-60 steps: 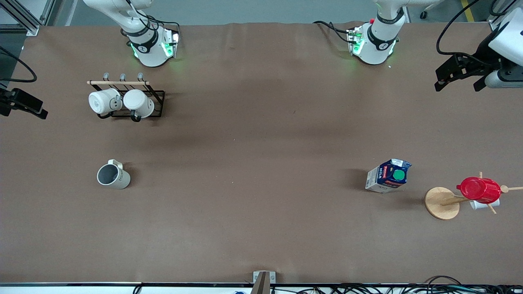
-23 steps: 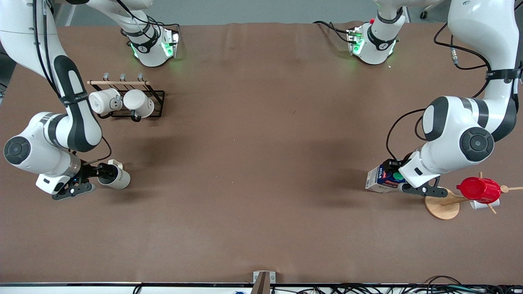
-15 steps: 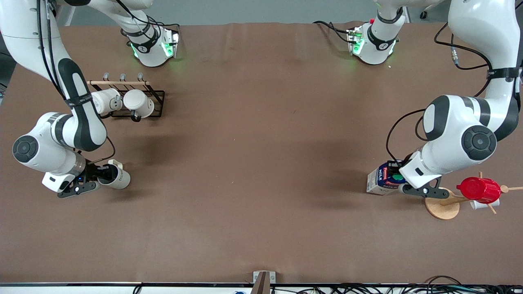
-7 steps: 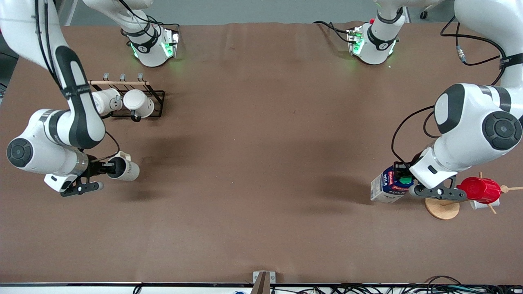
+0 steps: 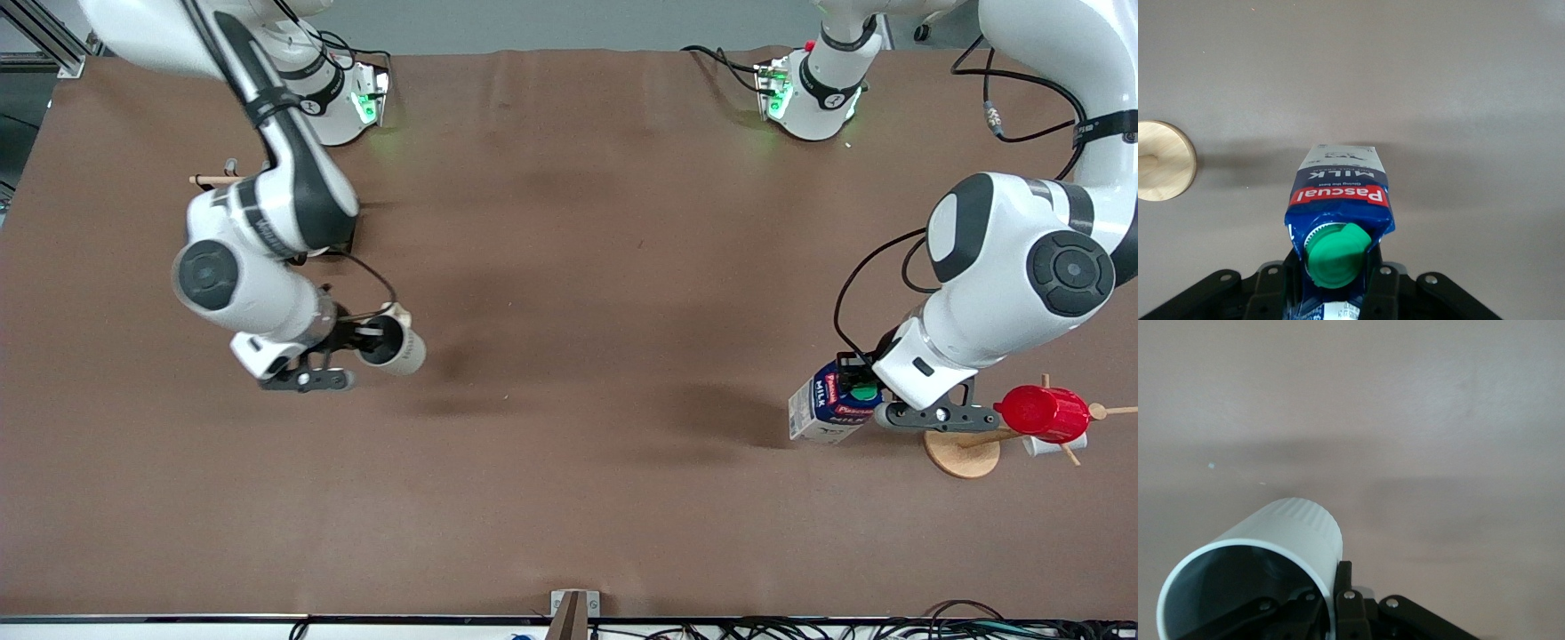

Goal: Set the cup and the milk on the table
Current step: 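Carry the white mug with the right gripper toward the table middle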

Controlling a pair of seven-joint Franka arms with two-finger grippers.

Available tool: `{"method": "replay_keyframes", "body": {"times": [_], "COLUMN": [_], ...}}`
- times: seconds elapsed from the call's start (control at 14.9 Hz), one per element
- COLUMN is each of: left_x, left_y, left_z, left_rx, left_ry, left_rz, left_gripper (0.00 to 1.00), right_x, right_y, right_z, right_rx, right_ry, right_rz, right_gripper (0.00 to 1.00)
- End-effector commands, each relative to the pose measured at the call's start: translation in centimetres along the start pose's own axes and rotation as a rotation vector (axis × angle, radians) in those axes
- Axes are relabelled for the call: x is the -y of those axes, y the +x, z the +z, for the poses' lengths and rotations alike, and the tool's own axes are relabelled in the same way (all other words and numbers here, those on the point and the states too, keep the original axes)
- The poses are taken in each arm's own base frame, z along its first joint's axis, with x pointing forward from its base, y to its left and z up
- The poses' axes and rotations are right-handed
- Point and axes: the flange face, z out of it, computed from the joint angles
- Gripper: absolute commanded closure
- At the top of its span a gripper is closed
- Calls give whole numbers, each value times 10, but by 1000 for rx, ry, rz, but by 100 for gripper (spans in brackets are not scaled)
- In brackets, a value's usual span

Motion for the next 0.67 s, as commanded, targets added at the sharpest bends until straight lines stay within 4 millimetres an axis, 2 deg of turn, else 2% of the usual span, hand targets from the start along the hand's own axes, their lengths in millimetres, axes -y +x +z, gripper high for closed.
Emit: {"method": "replay_keyframes", "body": {"times": [0.0, 0.13, 0.27, 0.4, 0.6], "left_x": [-1, -7, -8, -8, -11], "left_y": [3, 3, 3, 3, 2], "left_z": [-7, -7, -7, -9, -11], "left_rx": [-1, -4, -4, -5, -9], "left_ry": [4, 2, 2, 4, 2], "left_rz": [-8, -1, 1, 2, 4], "left_gripper": [68, 68, 68, 68, 68], "right_x": [58, 94, 135, 151, 171], "right_y": [-8, -16, -27, -27, -41], "right_z": [31, 62, 81, 93, 106], "right_rx": [-53, -61, -72, -81, -81], "right_ry": [-45, -47, -22, -26, -28], "right_rz": [112, 147, 163, 172, 149], "right_gripper": [100, 100, 100, 100, 100]}}
